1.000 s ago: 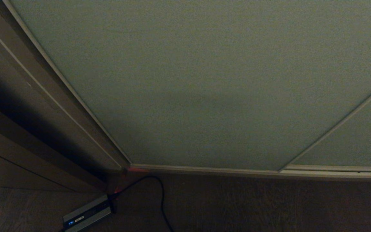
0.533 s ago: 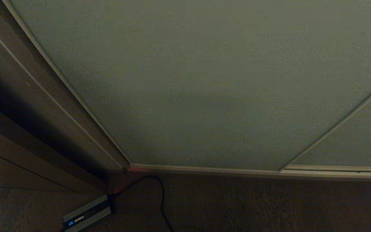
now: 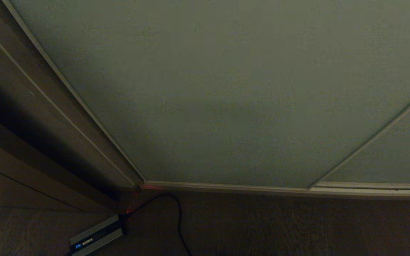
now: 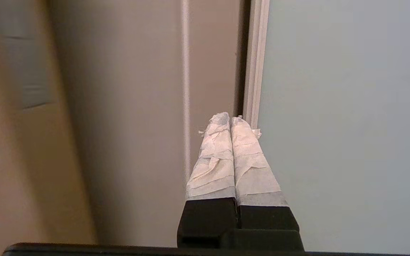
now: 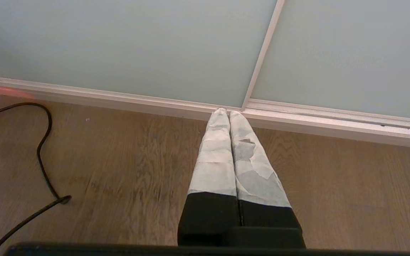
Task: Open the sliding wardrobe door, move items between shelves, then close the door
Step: Open the door
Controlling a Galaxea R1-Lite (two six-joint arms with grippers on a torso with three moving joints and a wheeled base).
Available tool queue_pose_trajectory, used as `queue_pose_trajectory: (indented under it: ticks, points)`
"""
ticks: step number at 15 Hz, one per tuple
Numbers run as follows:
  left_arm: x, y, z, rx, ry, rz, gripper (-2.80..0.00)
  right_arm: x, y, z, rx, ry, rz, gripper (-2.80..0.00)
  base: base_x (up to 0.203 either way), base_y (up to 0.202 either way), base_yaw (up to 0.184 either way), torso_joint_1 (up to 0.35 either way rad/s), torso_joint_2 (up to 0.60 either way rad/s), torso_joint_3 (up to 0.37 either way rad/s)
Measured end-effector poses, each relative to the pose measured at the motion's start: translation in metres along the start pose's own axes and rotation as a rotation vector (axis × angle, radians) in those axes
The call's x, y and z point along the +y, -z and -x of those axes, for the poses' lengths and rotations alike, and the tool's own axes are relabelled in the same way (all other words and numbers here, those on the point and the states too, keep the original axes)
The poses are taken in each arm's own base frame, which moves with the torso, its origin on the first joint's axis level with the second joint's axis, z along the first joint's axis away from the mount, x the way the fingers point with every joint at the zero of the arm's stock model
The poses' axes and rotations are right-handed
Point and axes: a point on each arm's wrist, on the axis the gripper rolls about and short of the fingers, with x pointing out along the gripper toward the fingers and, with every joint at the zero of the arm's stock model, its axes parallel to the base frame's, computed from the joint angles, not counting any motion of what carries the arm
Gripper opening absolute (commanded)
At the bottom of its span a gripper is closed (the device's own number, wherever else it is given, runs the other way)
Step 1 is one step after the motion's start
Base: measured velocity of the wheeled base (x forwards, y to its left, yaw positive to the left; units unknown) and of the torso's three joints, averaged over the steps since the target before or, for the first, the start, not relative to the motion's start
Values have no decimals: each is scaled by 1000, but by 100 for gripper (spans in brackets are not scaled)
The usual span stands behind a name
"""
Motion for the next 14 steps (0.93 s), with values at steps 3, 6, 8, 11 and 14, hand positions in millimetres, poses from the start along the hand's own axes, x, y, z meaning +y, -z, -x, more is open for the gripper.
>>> queue_pose_trajectory:
  ticks: [3,6,8,11,14]
  points:
    - [-4,7,-21,19,-4,-10,-280,0,0,0,0,0,0,-280,0,0,0,0,0,0]
    - [-8,10,-40,47,-8,-10,-280,0,0,0,0,0,0,-280,0,0,0,0,0,0]
    - [-10,11,-56,64,-13,3,-280,0,0,0,0,0,0,-280,0,0,0,0,0,0]
    - [-13,19,-72,110,-8,2,-280,0,0,0,0,0,0,-280,0,0,0,0,0,0]
    - [-16,26,-81,119,19,7,-280,0,0,0,0,0,0,-280,0,0,0,0,0,0]
